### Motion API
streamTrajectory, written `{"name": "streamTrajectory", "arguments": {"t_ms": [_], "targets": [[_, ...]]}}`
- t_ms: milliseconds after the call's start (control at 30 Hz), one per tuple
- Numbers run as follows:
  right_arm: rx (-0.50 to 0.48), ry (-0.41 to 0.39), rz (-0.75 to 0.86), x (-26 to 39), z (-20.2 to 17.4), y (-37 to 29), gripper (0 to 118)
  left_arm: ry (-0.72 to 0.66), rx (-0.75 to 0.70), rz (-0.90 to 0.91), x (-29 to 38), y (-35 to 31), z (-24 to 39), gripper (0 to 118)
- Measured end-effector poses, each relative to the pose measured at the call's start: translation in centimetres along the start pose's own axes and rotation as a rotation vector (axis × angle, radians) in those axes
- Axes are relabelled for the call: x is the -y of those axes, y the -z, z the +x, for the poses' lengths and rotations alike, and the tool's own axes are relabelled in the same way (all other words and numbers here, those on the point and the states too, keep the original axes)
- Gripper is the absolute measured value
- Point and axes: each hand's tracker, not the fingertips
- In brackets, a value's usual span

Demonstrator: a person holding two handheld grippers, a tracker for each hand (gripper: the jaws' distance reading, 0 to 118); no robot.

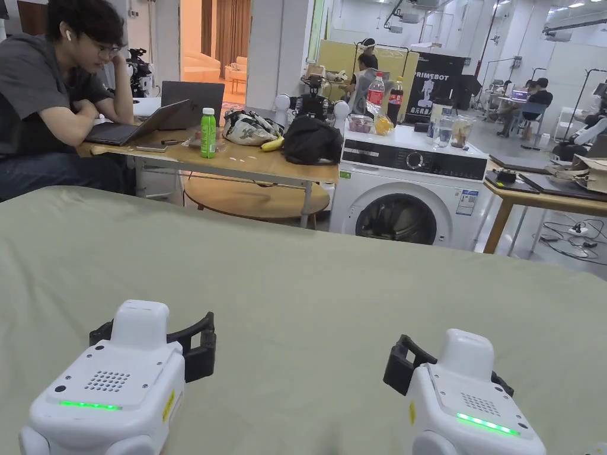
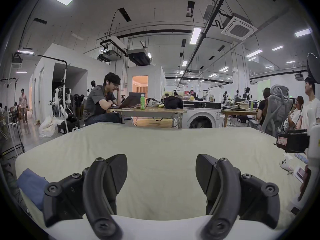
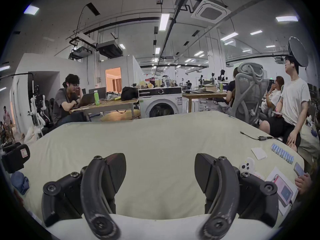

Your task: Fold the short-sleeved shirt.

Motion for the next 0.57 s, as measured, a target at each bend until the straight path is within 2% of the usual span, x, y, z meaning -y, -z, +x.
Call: {"name": "streamTrajectory", "arguments": {"t_ms": [300,500,567], "targets": [[0.023,-0.066,0.024,0.35,-0.45,0.21,83,-0.003,0.012,-0.01,0.17,0.44,0.49,82],[-0.009,-0.064,0.008,0.19,-0.3,0.63,83,0.005,0.019,-0.02,0.37,0.71,0.89,82],[0.011,-0.049,0.0,0.12,-0.31,0.67,83,0.012,0.02,-0.02,0.38,0.73,0.91,82]]}}
